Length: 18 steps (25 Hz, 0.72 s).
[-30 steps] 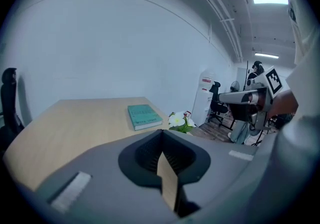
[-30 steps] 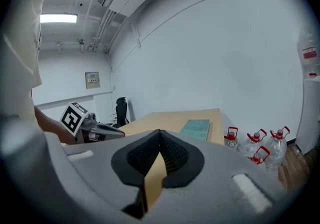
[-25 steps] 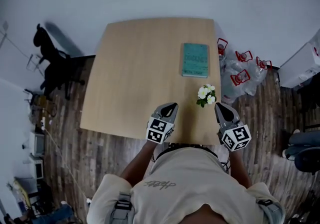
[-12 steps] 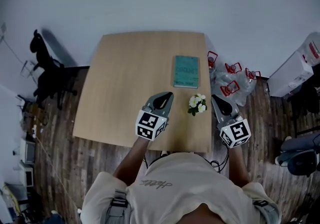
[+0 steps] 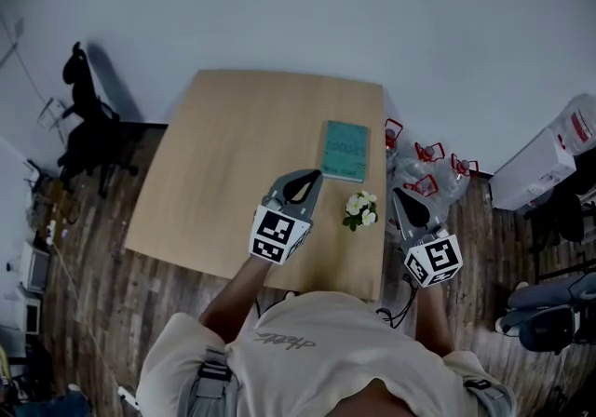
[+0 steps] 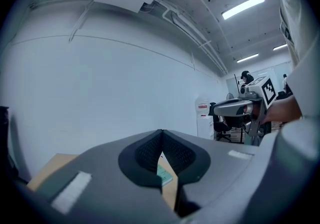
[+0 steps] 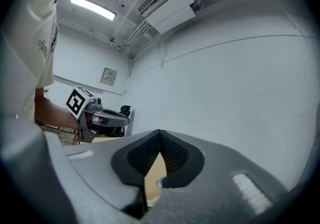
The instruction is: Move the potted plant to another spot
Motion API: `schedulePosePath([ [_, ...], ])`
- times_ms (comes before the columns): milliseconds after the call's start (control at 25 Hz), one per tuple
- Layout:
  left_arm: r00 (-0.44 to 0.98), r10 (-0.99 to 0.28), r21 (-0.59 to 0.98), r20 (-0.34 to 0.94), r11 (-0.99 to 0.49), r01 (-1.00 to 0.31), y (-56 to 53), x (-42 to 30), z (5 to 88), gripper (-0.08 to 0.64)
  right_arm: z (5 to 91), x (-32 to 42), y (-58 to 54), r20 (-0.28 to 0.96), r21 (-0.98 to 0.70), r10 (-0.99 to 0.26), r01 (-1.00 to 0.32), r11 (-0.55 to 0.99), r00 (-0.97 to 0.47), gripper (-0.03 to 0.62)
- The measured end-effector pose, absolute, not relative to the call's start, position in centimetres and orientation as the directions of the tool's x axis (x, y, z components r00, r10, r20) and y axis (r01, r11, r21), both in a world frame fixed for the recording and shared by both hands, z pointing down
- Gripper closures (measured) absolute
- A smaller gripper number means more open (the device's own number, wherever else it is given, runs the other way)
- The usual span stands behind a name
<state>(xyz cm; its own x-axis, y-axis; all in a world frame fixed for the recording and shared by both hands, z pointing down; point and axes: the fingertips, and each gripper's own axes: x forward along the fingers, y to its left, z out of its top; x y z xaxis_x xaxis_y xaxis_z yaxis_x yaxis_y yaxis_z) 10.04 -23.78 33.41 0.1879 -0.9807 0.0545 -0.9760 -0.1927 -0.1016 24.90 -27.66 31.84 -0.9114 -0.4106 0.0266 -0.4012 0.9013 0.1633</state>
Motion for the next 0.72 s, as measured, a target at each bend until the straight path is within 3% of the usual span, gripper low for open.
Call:
schedulePosePath([
  [360, 0.162, -0.986, -0.075, 0.025, -0.164, -0.984, -22.6, 8.7, 31.9, 0.543, 32.8, 25.9, -27.2, 0.038, 0.13, -0.452, -0.444, 0.886, -0.891, 0.591],
  [720, 0.182, -0.973, -0.062, 0.141, -0.193, -0.979, -22.7, 8.6, 36.5, 0.543, 35.2, 27.6, -26.8, 0.043, 0.03, -0.502, -0.502, 0.865, -0.864, 0.591],
])
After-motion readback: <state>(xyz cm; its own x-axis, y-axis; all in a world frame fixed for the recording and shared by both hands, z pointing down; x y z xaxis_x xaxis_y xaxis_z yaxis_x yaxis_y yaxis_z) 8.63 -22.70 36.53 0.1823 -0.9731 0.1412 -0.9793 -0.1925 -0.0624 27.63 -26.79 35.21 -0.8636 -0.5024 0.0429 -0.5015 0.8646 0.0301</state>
